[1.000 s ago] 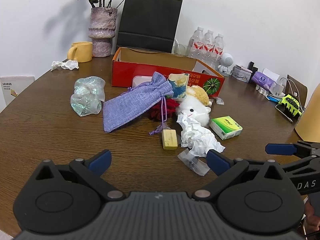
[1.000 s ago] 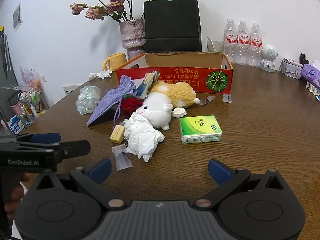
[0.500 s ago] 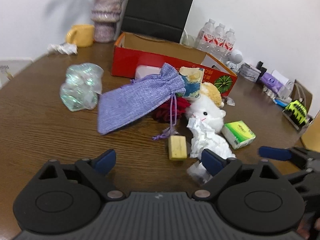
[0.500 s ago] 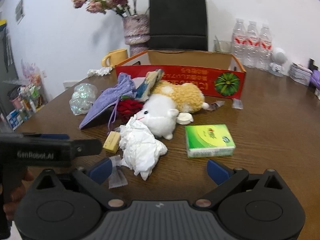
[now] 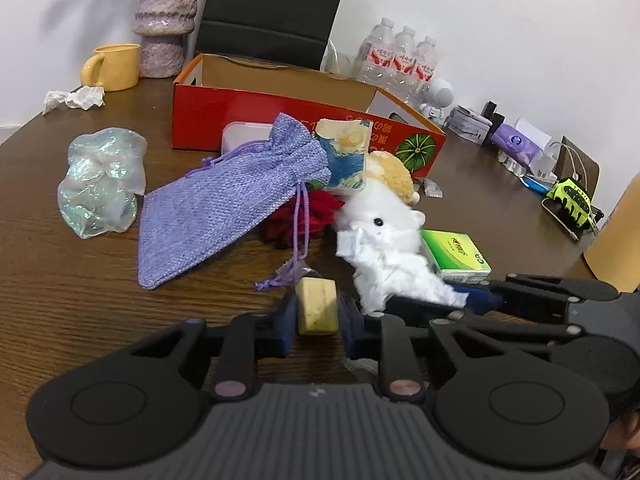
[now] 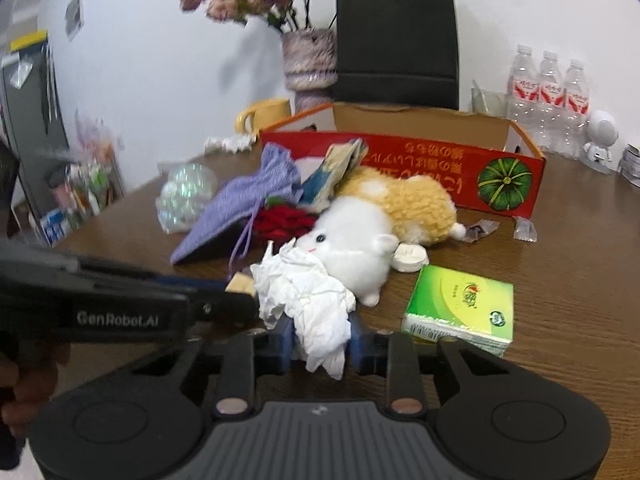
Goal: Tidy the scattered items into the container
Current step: 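Drop white tissue from right gripper while left drops yellow sponge into box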
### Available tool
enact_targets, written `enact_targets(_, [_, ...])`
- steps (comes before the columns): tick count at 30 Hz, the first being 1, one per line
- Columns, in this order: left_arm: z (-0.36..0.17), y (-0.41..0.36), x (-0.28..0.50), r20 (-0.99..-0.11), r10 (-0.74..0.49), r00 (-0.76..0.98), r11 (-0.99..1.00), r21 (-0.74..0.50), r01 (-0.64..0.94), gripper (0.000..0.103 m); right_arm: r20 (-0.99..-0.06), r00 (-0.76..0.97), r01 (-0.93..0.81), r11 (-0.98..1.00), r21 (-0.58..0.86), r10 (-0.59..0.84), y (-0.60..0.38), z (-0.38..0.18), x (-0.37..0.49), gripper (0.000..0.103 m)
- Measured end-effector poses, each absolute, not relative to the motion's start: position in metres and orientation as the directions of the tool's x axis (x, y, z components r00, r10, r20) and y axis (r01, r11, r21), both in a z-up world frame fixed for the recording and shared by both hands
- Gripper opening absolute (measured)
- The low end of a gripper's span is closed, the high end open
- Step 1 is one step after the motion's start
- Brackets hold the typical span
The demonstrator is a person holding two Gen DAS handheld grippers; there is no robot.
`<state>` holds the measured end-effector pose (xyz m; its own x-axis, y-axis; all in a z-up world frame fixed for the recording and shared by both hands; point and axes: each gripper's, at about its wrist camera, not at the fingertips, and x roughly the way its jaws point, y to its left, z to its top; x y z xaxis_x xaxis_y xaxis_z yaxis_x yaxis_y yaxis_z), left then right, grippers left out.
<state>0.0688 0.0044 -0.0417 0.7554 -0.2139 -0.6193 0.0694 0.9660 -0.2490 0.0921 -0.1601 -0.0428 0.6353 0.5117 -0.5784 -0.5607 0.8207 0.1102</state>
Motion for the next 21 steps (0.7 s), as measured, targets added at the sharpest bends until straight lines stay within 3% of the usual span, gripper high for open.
enact_targets(13, [0.008,0.011,0.045,-0.479,-0.255,0.84,0.955,-0.262,0.14,0.023,-0.463,0.7,-0.536,0.828,0.163,0.544,-0.189,-0.005,0.083,0.024])
enact_targets(21, [0.061,0.024,0.118,-0.338,-0.202,0.919,0.962,-0.243,0.122,0.023,-0.372,0.789,-0.471,0.87,0.145,0.488,-0.188,0.038,0.158,0.024])
